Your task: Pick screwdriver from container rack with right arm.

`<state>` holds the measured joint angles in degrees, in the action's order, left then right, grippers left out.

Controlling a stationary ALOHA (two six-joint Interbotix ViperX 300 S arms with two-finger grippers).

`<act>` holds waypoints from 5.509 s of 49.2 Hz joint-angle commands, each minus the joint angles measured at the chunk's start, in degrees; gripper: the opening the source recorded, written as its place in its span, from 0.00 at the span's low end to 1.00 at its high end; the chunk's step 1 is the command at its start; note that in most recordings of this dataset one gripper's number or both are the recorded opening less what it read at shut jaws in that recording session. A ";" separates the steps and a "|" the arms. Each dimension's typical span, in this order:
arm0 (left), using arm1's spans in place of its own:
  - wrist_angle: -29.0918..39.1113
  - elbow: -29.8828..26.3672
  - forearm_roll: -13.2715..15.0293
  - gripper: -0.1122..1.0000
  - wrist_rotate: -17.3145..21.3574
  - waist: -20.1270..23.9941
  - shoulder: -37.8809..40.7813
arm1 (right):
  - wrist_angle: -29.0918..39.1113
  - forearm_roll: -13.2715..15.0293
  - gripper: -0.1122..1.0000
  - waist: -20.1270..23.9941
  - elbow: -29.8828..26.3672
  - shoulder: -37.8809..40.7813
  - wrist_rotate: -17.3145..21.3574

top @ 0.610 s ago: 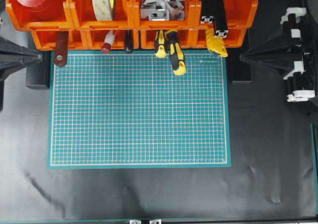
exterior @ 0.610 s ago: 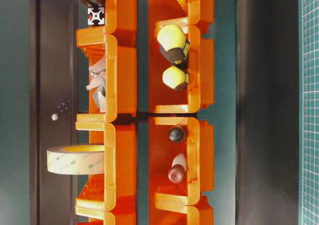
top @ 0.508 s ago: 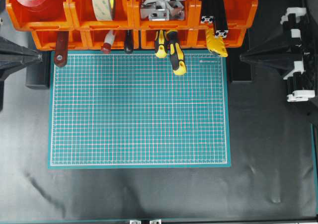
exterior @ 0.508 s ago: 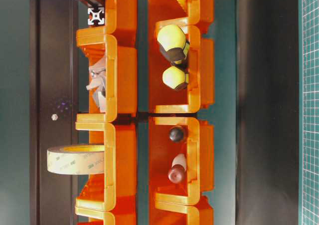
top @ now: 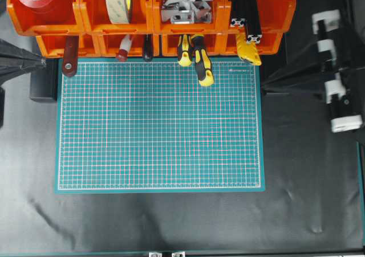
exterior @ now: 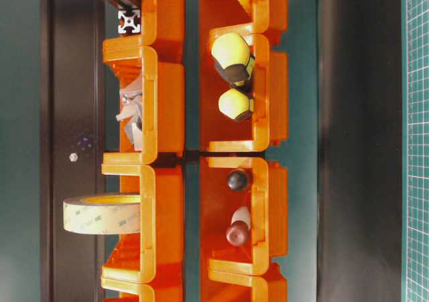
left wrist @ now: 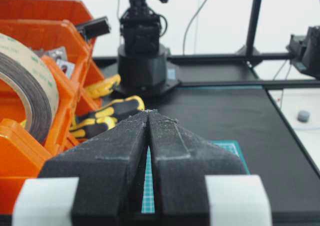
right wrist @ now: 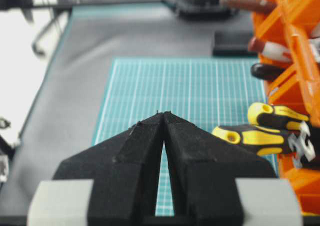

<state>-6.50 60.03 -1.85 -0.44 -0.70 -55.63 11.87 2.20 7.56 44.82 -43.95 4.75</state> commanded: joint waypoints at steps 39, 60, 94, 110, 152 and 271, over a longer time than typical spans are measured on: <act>-0.09 -2.20 -0.18 0.10 -0.26 -0.09 0.97 | 49.92 49.92 0.12 20.04 -26.02 32.78 6.50; -0.18 -2.55 -0.09 0.10 -0.26 -0.53 1.14 | 64.78 65.13 0.12 31.90 -21.71 40.52 25.75; -0.79 -2.55 -0.18 0.10 -0.44 -1.76 2.46 | 57.92 65.48 0.87 27.86 -15.21 44.56 29.00; -0.88 -2.64 -0.09 0.10 -0.44 -1.85 2.64 | 53.44 68.64 0.87 21.88 -14.50 46.85 30.59; -0.88 -2.55 -0.09 0.10 -3.78 -2.90 4.66 | 53.79 68.99 0.79 18.46 -18.11 50.10 34.01; -0.53 -3.25 -0.18 0.10 -6.94 -3.87 2.90 | 91.14 58.45 0.42 49.75 -43.95 58.10 25.22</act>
<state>-6.77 58.80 -1.76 -7.21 -4.57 -52.65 104.15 60.12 57.30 3.78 14.24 29.79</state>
